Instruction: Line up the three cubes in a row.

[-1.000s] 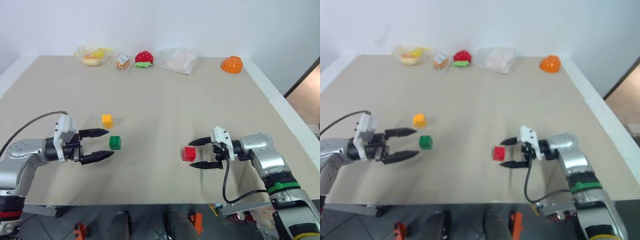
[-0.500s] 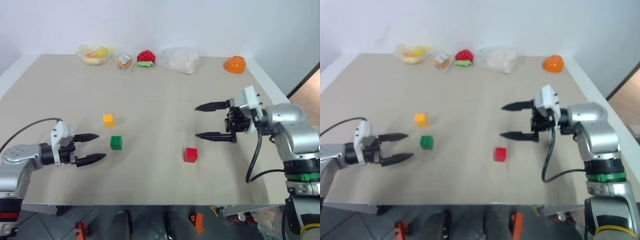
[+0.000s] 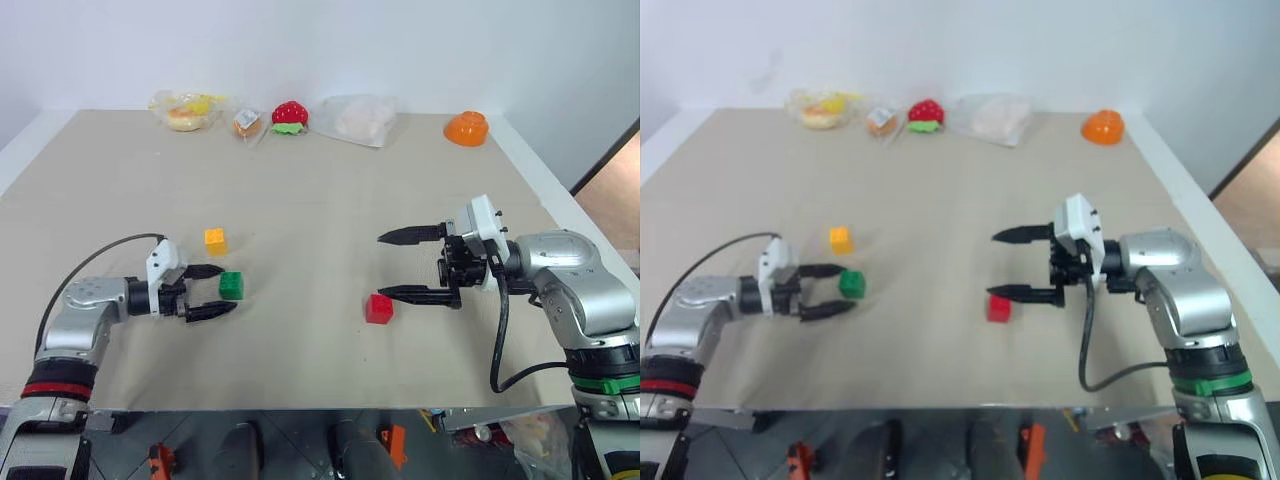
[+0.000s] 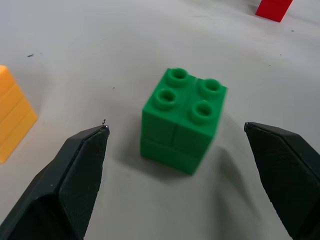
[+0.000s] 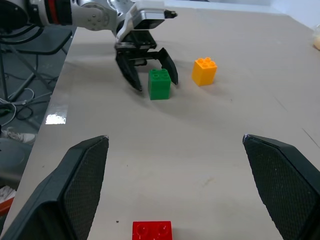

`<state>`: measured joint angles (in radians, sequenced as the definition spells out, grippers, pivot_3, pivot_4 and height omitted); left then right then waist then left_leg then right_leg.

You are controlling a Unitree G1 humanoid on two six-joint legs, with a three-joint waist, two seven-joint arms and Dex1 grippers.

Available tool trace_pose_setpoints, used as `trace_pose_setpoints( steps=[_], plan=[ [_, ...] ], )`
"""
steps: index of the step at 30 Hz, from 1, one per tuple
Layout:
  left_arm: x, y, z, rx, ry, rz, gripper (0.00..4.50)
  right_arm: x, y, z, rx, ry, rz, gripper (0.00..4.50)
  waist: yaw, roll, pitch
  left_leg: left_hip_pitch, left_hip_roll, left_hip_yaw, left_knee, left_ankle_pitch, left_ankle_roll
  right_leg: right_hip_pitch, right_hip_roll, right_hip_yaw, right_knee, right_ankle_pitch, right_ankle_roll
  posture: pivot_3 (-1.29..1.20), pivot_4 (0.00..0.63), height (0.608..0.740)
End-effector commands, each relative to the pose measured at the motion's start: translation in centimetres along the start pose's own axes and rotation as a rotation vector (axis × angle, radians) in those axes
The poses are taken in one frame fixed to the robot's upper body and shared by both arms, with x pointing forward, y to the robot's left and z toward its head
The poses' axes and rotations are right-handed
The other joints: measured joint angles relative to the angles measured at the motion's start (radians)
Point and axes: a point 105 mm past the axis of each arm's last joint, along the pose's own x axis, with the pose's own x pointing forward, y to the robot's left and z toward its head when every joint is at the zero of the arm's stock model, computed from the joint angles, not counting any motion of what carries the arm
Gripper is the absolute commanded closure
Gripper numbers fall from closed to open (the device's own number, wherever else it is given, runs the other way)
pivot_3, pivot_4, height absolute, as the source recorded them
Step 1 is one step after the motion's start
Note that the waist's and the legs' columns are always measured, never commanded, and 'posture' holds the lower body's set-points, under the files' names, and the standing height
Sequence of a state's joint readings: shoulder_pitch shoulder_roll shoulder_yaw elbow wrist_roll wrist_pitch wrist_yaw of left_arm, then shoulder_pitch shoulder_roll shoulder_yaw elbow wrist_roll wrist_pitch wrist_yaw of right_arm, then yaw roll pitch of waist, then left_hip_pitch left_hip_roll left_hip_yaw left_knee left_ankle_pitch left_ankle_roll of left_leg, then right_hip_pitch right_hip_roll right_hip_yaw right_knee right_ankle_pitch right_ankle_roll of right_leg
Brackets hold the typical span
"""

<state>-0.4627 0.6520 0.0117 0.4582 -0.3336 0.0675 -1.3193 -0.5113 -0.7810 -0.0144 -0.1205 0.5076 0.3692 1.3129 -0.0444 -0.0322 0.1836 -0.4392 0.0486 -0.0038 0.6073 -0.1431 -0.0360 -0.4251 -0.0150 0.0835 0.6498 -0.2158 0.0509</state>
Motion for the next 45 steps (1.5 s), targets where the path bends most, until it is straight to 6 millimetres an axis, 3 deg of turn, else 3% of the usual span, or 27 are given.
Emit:
trace_pose_setpoints(
  steps=[1,5,7,16,24,27,34,39,45],
  plan=[
    [0.3,0.1,0.5,0.024,-0.012,-0.046,1.47,-0.9,0.1,1.2,-0.045,-0.014,-0.035,0.00,0.000,0.000,0.000,0.000,0.000,0.000,0.000,0.000,0.000,0.000,0.000,0.000,0.000,0.000,0.000,0.00,0.150,0.740],
    [0.7,0.1,0.3,0.028,-0.006,-0.078,2.85,-1.2,0.2,1.2,-0.042,-0.011,-0.050,0.00,-0.001,0.000,0.000,0.000,0.000,0.000,0.000,0.000,0.000,0.000,0.000,0.000,0.000,0.000,0.000,0.00,0.150,0.740],
    [1.0,0.1,0.5,0.038,-0.010,-0.085,3.20,-1.2,0.2,1.2,-0.042,-0.011,-0.053,0.00,-0.001,0.000,0.000,0.000,0.000,0.000,0.000,0.000,0.000,0.000,0.000,0.000,0.000,0.000,0.000,0.00,0.150,0.740],
    [3.7,-0.5,3.3,0.137,-0.059,-0.177,3.19,-1.3,0.1,1.5,-0.048,-0.017,-0.062,0.00,0.000,0.000,0.000,-0.001,0.000,0.000,0.002,0.000,0.000,0.001,0.000,0.001,0.000,0.001,0.002,0.00,0.150,0.740],
    [6.9,-3.1,6.4,0.230,-0.102,-0.357,3.19,-1.6,0.3,1.3,-0.044,-0.010,-0.083,0.00,0.000,0.000,0.000,-0.001,0.000,-0.001,0.003,0.000,0.000,0.001,0.001,0.001,0.000,0.001,0.002,0.00,0.150,0.740],
    [8.2,-3.9,6.3,0.246,-0.071,-0.425,3.19,-1.6,0.4,1.3,-0.045,-0.007,-0.090,0.00,0.000,0.000,0.000,-0.001,0.000,-0.001,0.004,0.000,0.000,0.002,0.001,0.001,0.000,0.001,0.002,0.00,0.150,0.740],
    [10.8,-3.9,2.6,0.268,0.157,-0.482,3.19,-2.7,1.5,1.4,-0.031,0.000,-0.133,0.00,0.000,0.000,0.000,-0.001,0.000,-0.002,0.004,0.000,0.000,0.002,0.003,0.002,0.000,0.001,0.003,0.00,0.150,0.740],
    [12.7,-3.7,3.1,0.285,0.180,-0.508,3.19,-4.0,2.2,0.4,-0.012,0.052,-0.181,0.00,0.013,0.001,-0.001,-0.001,-0.001,-0.004,0.009,0.000,0.000,0.006,0.003,0.002,0.000,0.001,0.005,0.00,0.150,0.740],
    [14.1,-4.4,4.3,0.299,0.151,-0.554,3.19,-3.6,2.2,0.3,-0.010,0.042,-0.197,0.00,0.014,0.001,-0.001,-0.001,-0.005,-0.002,0.015,0.000,0.001,0.009,-0.004,0.001,-0.001,0.002,0.005,0.00,0.150,0.740]
  ],
)
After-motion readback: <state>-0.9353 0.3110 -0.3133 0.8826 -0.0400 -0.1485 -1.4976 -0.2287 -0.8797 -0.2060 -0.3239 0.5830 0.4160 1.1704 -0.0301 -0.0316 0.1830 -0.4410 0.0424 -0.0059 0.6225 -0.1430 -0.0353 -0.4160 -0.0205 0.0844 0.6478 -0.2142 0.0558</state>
